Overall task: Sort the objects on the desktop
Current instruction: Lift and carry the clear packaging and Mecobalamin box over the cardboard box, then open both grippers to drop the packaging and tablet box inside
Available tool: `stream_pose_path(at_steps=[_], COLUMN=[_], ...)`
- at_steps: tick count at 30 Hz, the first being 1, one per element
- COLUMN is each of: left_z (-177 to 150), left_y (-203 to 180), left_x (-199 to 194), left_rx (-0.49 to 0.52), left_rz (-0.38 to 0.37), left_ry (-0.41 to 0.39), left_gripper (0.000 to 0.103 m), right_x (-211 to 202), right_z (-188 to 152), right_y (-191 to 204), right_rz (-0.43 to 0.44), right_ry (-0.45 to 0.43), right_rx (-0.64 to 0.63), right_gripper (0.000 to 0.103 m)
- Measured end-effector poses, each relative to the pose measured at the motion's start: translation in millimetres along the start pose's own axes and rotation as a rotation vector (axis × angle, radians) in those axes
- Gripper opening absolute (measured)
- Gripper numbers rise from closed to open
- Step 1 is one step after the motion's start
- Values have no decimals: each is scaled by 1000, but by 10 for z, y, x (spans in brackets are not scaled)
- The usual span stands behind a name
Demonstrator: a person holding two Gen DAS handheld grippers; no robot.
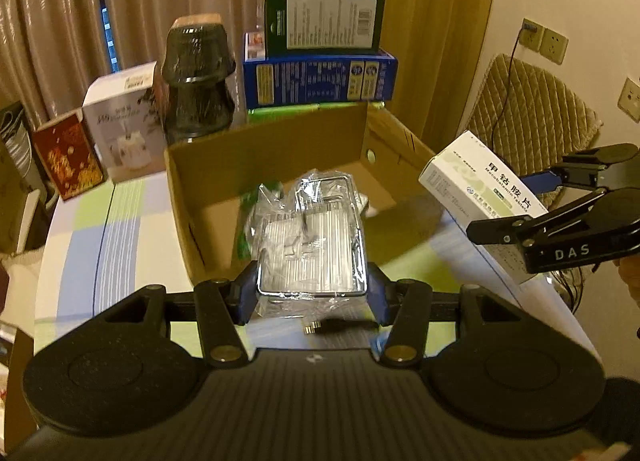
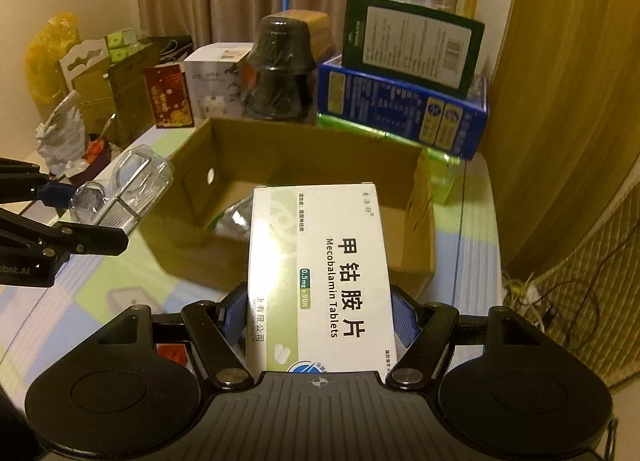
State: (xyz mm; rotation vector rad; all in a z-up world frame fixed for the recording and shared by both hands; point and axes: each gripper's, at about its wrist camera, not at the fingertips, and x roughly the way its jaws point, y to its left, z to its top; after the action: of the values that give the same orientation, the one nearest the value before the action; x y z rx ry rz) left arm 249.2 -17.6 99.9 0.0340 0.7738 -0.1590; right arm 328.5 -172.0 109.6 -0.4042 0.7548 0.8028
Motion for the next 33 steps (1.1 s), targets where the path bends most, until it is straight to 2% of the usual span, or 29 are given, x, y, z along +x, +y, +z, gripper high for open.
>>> stream_pose_path(at_steps=[10, 30, 31, 32, 33], left_z=[467, 757, 780, 806, 822], left_y=[151, 428, 445, 471, 496], left_x=[389, 1098, 1136, 1175, 1213], left_rx=[30, -21, -37, -58, -78], left_rz=[22, 17, 8, 3, 10], left_ry=[17, 58, 42, 34, 35], left_gripper=[49, 49, 52, 64, 66], right_x=[361, 919, 949, 975, 995], right_z=[422, 782, 788, 792, 793], right_y=[-148, -373, -376, -379, -383], right_rz=[-15, -33, -34, -38, -40], right_ry=[13, 32, 33, 34, 33], right_rx=[-6, 21, 24, 26, 27], right_gripper=[68, 68, 68, 68, 68])
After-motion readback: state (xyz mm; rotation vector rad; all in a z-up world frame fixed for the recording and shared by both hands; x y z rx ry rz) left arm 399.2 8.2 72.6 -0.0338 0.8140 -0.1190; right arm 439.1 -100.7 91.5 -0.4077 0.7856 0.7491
